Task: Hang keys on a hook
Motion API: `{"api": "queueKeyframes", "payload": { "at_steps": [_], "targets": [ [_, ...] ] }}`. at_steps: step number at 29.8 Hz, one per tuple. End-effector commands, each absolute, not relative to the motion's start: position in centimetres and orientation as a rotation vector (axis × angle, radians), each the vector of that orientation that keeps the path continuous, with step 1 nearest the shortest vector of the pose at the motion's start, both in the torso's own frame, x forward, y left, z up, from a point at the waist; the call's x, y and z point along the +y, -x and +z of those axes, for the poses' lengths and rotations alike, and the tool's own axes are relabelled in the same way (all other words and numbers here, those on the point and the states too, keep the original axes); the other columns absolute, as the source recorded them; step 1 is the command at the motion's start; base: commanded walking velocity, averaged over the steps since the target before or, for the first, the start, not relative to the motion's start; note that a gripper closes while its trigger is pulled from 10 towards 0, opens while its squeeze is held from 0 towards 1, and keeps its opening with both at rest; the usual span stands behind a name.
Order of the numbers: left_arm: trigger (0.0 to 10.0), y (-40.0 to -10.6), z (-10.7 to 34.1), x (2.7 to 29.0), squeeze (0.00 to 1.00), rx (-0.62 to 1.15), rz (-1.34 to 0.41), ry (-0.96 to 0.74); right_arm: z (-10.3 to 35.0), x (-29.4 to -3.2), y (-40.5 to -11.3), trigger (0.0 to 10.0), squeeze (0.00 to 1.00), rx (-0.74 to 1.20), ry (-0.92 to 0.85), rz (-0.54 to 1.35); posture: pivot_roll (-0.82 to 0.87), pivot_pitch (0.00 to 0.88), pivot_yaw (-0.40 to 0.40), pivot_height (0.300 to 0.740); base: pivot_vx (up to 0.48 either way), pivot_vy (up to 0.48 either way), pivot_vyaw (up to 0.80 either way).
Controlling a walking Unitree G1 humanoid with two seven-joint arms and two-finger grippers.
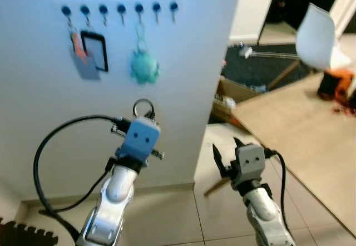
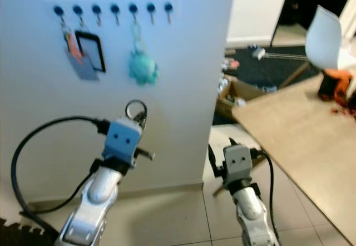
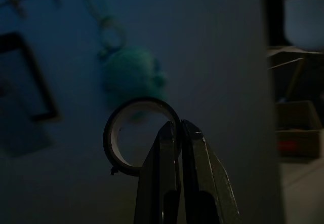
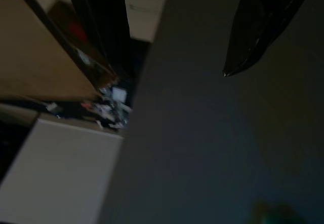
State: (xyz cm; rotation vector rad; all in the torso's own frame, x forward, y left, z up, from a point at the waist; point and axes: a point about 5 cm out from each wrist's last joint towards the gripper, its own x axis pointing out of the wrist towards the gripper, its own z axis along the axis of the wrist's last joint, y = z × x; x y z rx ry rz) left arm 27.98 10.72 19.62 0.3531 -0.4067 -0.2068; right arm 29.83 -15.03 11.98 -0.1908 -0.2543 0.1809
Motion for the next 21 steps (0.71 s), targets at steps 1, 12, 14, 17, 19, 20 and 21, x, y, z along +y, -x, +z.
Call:
{"api": "queueKeyframes", "payload": {
  "at_steps": [1, 12, 14, 17, 19, 20, 21],
  "targets": [
    [10.0, -27.8, 19.5, 11.0, 0.0, -0.41, -0.198, -0.37, 11.5, -14.7, -29.5, 10.0, 0.0, -0.244, 0.179, 0.193, 0.11, 0.165, -0.017, 0.74, 0.442, 0.0, 0.0],
    [10.0, -27.1, 20.6, 11.6, 0.0, -0.476, -0.147, -0.35, 11.3, -14.8, -29.3, 10.0, 0.0, -0.235, 0.182, 0.195, 0.11, 0.173, -0.017, 0.74, 0.313, 0.0, 0.0],
    [10.0, -26.9, 20.8, 11.9, 0.0, -0.487, -0.135, -0.351, 11.1, -15.0, -29.1, 10.0, 0.0, -0.229, 0.185, 0.194, 0.11, 0.176, -0.017, 0.74, 0.0, 0.0, 0.0],
    [10.0, -26.1, 21.0, 12.6, 0.0, -0.495, -0.115, -0.361, 10.5, -15.6, -28.6, 10.0, 0.0, -0.206, 0.194, 0.185, 0.11, 0.183, -0.02, 0.74, 0.0, 0.0, 0.0],
    [10.0, -25.7, 20.9, 12.8, 0.0, -0.492, -0.111, -0.369, 10.2, -15.8, -28.2, 10.0, 0.0, -0.194, 0.198, 0.183, 0.11, 0.184, -0.021, 0.74, 0.0, 0.0, 0.0],
    [10.0, -25.0, 20.9, 13.0, 0.0, -0.487, -0.109, -0.371, 9.5, -16.1, -27.7, 10.0, 0.0, -0.171, 0.207, 0.181, 0.11, 0.186, -0.024, 0.74, 0.0, 0.0, 0.0],
    [10.0, -24.8, 21.0, 13.0, 0.0, -0.489, -0.106, -0.375, 9.1, -16.3, -27.3, 10.0, 0.0, -0.157, 0.214, 0.183, 0.11, 0.188, -0.028, 0.74, 0.0, 0.0, 0.0]
  ]
}}
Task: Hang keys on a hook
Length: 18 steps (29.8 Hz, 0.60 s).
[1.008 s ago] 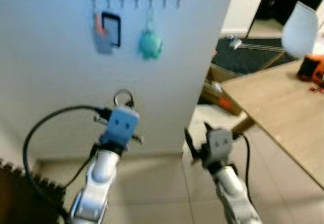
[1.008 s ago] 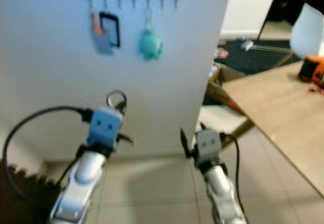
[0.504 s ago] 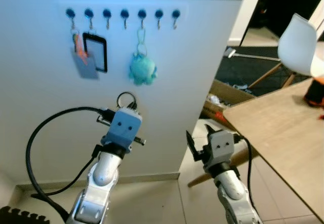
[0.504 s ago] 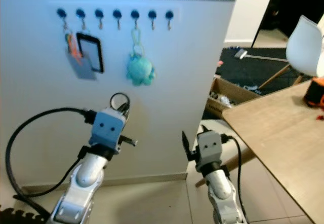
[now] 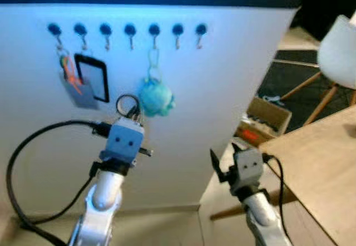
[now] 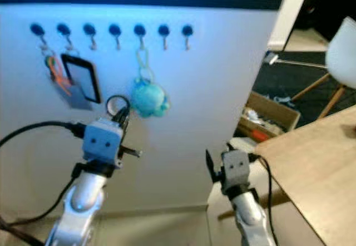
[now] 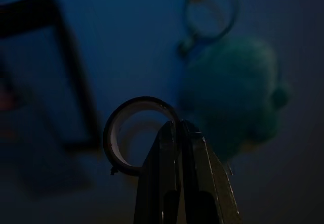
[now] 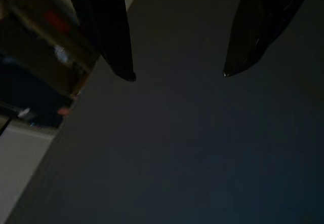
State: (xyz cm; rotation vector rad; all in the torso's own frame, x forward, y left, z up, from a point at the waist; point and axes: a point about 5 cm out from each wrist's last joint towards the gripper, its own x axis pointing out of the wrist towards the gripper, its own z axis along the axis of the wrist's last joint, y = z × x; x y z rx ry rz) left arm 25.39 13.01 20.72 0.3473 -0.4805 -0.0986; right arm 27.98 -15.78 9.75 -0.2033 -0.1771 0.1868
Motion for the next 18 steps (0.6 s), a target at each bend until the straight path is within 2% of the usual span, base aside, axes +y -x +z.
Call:
{"api": "queueKeyframes", "payload": {
  "at_steps": [1, 9, 18],
  "targets": [
    [10.0, -24.8, 21.0, 13.0, 0.0, -0.489, -0.106, -0.375, 9.1, -16.3, -27.3, 10.0, 0.0, -0.157, 0.214, 0.183, 0.11, 0.188, -0.028, 0.74, 0.0, 0.0, 0.0],
    [10.0, -24.4, 22.3, 12.8, 0.0, -0.544, -0.093, -0.403, 5.7, -16.8, -25.1, 10.0, 0.0, -0.033, 0.258, 0.207, 0.11, 0.192, -0.036, 0.74, 0.0, 0.0, 0.0],
    [10.0, -25.6, 23.7, 12.4, 0.0, -0.579, -0.082, -0.435, 6.1, -16.1, -25.6, 10.0, 0.0, -0.045, 0.246, 0.215, 0.11, 0.191, -0.035, 0.74, 0.0, 0.0, 0.0]
  ]
}}
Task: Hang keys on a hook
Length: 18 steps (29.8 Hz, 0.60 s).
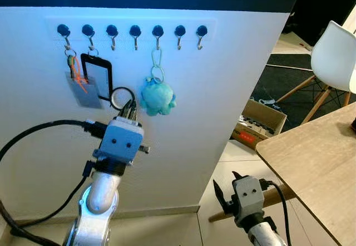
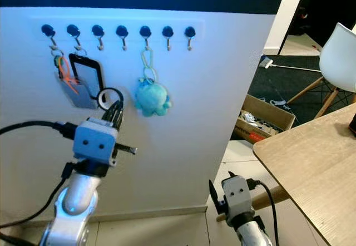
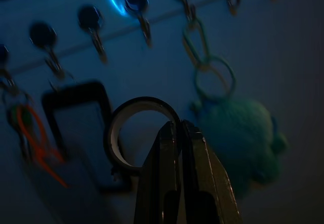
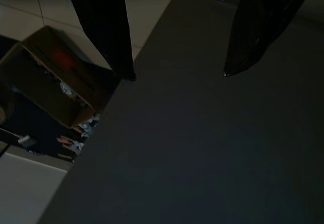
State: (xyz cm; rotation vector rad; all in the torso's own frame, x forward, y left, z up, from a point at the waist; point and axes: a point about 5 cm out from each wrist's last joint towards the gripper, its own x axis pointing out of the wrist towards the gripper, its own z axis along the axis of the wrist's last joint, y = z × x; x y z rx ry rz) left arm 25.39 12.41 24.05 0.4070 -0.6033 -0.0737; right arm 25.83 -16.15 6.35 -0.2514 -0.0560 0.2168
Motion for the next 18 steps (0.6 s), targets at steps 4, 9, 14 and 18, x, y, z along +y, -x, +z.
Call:
{"api": "queueKeyframes", "payload": {
  "at_steps": [4, 9, 14, 18],
  "targets": [
    [10.0, -26.3, 25.6, 12.2, 0.0, -0.639, -0.064, -0.434, 6.4, -15.9, -26.0, 10.0, 0.0, -0.06, 0.241, 0.218, 0.1, 0.188, -0.037, 0.74, 0.0, 0.0, 0.0],
    [10.0, -26.5, 27.3, 11.4, 0.0, -0.699, -0.103, -0.446, 6.4, -15.7, -26.2, 10.0, 0.0, -0.066, 0.241, 0.22, 0.11, 0.187, -0.042, 0.74, 0.0, 0.0, 0.0],
    [10.0, -27.0, 27.9, 10.3, 0.0, -0.72, -0.152, -0.469, 8.0, -14.8, -26.7, 10.0, 0.0, -0.142, 0.255, 0.267, 0.1, 0.181, -0.032, 0.74, 0.0, 0.0, 0.0],
    [10.0, -27.4, 28.2, 10.0, 0.0, -0.716, -0.159, -0.455, 10.0, -13.5, -27.0, 10.0, 0.0, -0.237, 0.299, 0.341, 0.1, 0.181, -0.032, 0.74, 0.0, 0.0, 0.0]
  ]
}}
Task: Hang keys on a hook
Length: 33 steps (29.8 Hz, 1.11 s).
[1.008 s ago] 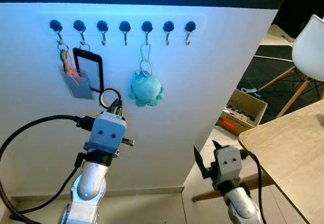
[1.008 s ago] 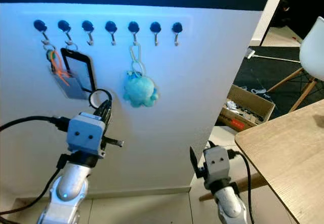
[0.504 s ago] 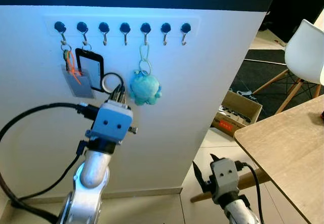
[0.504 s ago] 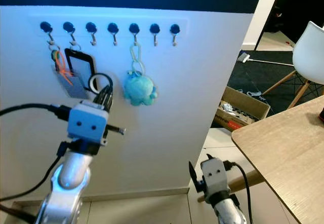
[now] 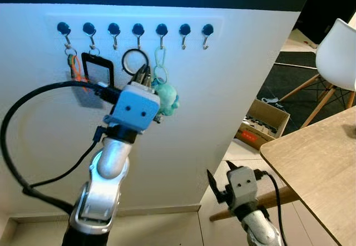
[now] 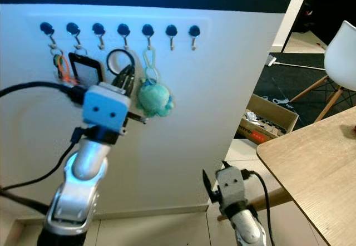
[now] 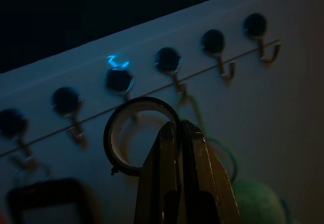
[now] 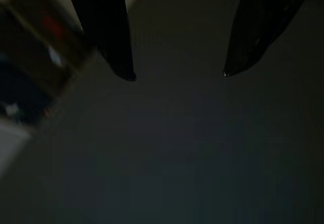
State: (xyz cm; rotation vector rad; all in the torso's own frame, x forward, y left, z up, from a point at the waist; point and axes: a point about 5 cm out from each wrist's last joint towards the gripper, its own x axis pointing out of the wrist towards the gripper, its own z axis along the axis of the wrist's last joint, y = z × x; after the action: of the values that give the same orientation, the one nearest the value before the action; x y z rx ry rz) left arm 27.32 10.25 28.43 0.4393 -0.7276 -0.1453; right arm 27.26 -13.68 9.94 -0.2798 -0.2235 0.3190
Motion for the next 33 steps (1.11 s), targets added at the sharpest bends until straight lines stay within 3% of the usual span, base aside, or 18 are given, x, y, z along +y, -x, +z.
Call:
{"api": "queueKeyframes", "payload": {
  "at_steps": [1, 8, 33],
  "targets": [
    [10.0, -27.7, 28.6, 10.0, 0.0, -0.718, -0.158, -0.437, 12.2, -12.2, -26.9, 10.0, 0.0, -0.336, 0.341, 0.429, 0.09, 0.173, -0.026, 0.74, 0.0, 0.0, 0.0],
    [10.0, -28.0, 29.8, 10.0, 0.0, -0.752, -0.148, -0.429, 15.1, -10.5, -26.8, 10.0, 0.0, -0.458, 0.354, 0.533, 0.09, 0.165, -0.027, 0.74, 0.0, 0.0, 0.0],
    [10.0, -29.3, 29.2, 9.8, 0.0, -0.724, -0.143, -0.435, 18.5, -9.8, -26.8, 10.0, 0.0, -0.521, 0.243, 0.493, 0.09, 0.175, -0.022, 0.74, 0.0, 0.0, 0.0]
  ]
}}
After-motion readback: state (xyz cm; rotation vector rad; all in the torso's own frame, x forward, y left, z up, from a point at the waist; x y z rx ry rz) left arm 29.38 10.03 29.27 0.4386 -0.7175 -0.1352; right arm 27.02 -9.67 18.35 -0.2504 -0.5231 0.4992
